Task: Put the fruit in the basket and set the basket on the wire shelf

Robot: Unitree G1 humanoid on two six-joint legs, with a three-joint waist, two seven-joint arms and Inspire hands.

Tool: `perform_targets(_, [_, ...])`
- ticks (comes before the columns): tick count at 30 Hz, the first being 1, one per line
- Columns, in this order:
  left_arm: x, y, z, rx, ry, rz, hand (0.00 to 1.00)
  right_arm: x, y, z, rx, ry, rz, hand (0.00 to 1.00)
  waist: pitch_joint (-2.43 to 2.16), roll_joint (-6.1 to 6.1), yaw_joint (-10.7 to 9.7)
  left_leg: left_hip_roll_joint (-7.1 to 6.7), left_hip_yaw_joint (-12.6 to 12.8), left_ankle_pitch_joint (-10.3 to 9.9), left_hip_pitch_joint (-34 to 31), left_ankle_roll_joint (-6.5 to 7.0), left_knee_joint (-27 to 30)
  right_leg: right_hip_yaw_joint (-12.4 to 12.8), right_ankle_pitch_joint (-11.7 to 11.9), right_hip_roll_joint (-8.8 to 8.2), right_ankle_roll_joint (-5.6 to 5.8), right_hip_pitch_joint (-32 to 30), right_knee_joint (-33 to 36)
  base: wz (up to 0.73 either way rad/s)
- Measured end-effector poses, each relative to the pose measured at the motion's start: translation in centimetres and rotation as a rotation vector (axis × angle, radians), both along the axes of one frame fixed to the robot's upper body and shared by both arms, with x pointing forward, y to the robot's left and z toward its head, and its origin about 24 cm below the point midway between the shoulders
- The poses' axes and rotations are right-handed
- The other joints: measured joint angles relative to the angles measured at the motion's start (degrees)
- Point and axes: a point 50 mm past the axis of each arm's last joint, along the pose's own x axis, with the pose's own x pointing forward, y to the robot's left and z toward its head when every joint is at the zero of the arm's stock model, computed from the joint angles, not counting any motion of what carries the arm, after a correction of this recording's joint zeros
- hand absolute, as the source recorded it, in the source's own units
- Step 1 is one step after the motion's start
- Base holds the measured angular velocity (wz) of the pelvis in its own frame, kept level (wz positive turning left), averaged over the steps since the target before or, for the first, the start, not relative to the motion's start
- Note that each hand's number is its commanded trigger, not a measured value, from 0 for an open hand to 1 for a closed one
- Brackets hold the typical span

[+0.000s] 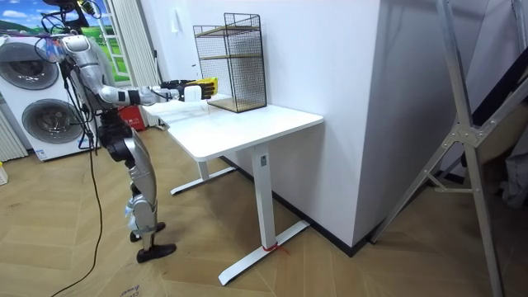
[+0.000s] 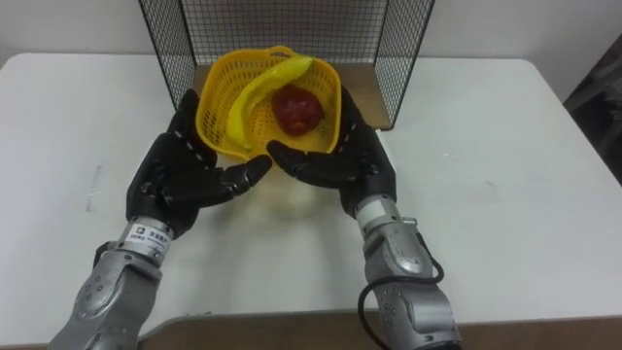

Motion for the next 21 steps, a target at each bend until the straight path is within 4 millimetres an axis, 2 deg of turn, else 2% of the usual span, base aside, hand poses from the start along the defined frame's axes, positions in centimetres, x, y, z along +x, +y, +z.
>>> perform_targets(1, [0.0, 0.06, 0.03, -0.005, -0.003, 0.003, 0.0, -0.03, 0.0, -0.02, 0.002, -0.001, 0.001, 0.0, 0.05, 0.09, 0.1, 0.95, 0.1, -1.8, -1.2, -0.35, 3.1, 0.1, -1.3, 0.52, -0.4, -1.1, 2.8, -0.05])
perform_targets(4, [0.04, 0.41, 0.03, -0.002, -0.004, 0.017, 0.0, -0.17, 0.23, -0.12, 0.011, -0.005, 0.021, 0.0, 0.08, 0.46, 0.2, 3.02, -0.1, -5.2, -3.3, -1.64, 10.1, 0.1, -4.4, 1.98, -1.81, -2.5, 7.4, -0.09])
perform_targets(6, [0.05, 0.48, 0.03, -0.006, -0.003, 0.02, 0.0, -0.34, 0.22, -0.29, 0.013, -0.001, 0.025, 0.0, -0.03, 0.4, -0.1, 3.76, 0.2, -5.2, -4.7, -2.01, 14.6, 0.2, -6.2, 1.86, -2.63, -2.8, 9.2, 0.04])
perform_targets(8, [-0.09, 0.52, -0.15, -0.008, 0.005, 0.021, 0.0, -0.41, 0.21, -0.36, 0.012, 0.001, 0.025, 0.0, -0.34, 0.54, 0.3, 4.59, 1.8, -3.4, -6.3, -2.91, 19.7, 1.5, -7.2, 1.96, -2.87, -2.7, 10.2, -0.15])
perform_targets(9, [-0.08, 0.58, -0.14, -0.005, 0.003, 0.021, 0.0, -0.38, 0.34, -0.29, 0.019, -0.004, 0.026, 0.0, -0.21, 0.45, 0.8, 4.75, 1.8, -0.6, -9.6, -2.51, 24.7, 2.5, -7.0, 1.77, -3.45, -1.8, 10.0, -0.25])
perform_targets(10, [-0.08, 0.54, -0.27, -0.004, 0.008, 0.019, 0.0, -0.38, 0.32, -0.38, 0.018, -0.002, 0.024, 0.0, -0.47, 0.17, 1.3, 3.58, 1.2, -0.1, -12.1, -2.24, 23.2, 3.3, -6.8, 0.89, -3.74, -1.7, 9.7, -0.21])
perform_targets(11, [-0.08, 0.53, -0.31, -0.007, 0.009, 0.018, 0.0, -0.37, 0.18, -0.42, 0.016, 0.0, 0.022, 0.0, -0.48, -0.08, 1.5, 2.7, 1.2, -0.1, -13.1, -2.31, 20.3, 3.6, -6.8, 0.49, -3.68, -1.6, 9.6, -0.24])
perform_targets(12, [-0.09, 0.51, -0.31, -0.015, 0.01, 0.015, 0.0, -0.37, -0.11, -0.46, 0.014, 0.003, 0.02, 0.0, -0.45, 0.02, 1.9, 1.89, 1.3, 1.0, -14.8, -2.78, 13.1, 4.0, -6.8, 0.05, -3.55, -1.3, 9.2, -0.29])
perform_targets(13, [-0.09, 0.37, -0.29, -0.027, 0.009, 0.011, 0.0, -0.39, -0.2, -0.55, 0.011, 0.006, 0.02, 0.0, -0.65, 0.52, 2.3, 1.75, 1.7, 5.4, -15.6, -2.27, 5.6, 3.9, -6.9, -0.18, -3.32, -1.1, 8.9, -0.37])
perform_targets(14, [-0.11, 0.32, -0.32, -0.027, 0.009, 0.008, 0.0, -0.47, -0.16, -0.66, 0.01, 0.011, 0.021, 0.0, -0.77, 0.61, 2.9, 1.72, 1.7, 8.1, -15.8, -2.24, 3.6, 4.2, -6.9, -0.29, -2.98, -0.9, 8.9, -0.4])
perform_targets(15, [-0.1, 0.4, -0.31, -0.027, 0.008, 0.011, 0.0, -0.55, -0.04, -0.74, 0.007, 0.014, 0.026, 0.0, -1.07, 0.5, 3.2, 1.25, 1.5, 11.3, -15.2, -1.83, 1.5, 4.8, -7.5, -0.3, -2.4, -0.5, 8.7, -0.21])
perform_targets(16, [-0.06, 0.49, -0.24, -0.028, 0.004, 0.012, 0.0, -0.55, 0.0, -0.72, 0.005, 0.012, 0.028, 0.0, -1.39, -0.14, 2.8, 0.13, 1.4, 12.9, -14.3, -0.92, 0.0, 4.8, -7.9, -0.89, -1.85, -0.2, 8.5, -0.05])
perform_targets(17, [-0.06, 0.45, -0.24, -0.029, 0.004, 0.011, 0.0, -0.55, -0.02, -0.71, 0.005, 0.012, 0.028, 0.0, -1.54, -0.71, 2.7, -0.32, 1.4, 13.7, -14.0, -0.6, -0.6, 4.7, -8.1, -1.17, -1.57, -0.1, 8.4, 0.11])
perform_targets(18, [-0.08, 0.35, -0.26, -0.028, 0.005, 0.007, 0.0, -0.54, -0.08, -0.7, 0.009, 0.011, 0.027, 0.0, -1.3, -1.54, 2.4, -1.18, 1.4, 14.7, -14.0, 0.03, -0.7, 4.5, -8.2, -1.57, -1.33, 0.3, 7.6, 0.14])
perform_targets(19, [-0.08, 0.37, -0.26, -0.027, 0.005, 0.006, 0.0, -0.53, -0.09, -0.66, 0.009, 0.009, 0.027, 0.0, -0.98, -2.25, 1.9, -1.41, 1.3, 14.5, -14.1, 0.38, -0.2, 3.7, -8.3, -2.19, -1.11, 1.0, 6.6, 0.18])
perform_targets(21, [-0.08, 0.41, -0.27, -0.025, 0.005, 0.006, 0.0, -0.53, -0.09, -0.65, 0.008, 0.008, 0.029, 0.0, -0.82, -2.5, 1.3, -2.13, 1.0, 13.6, -14.4, 0.76, 0.4, 3.0, -8.3, -2.84, -0.66, 1.7, 5.7, 0.18])
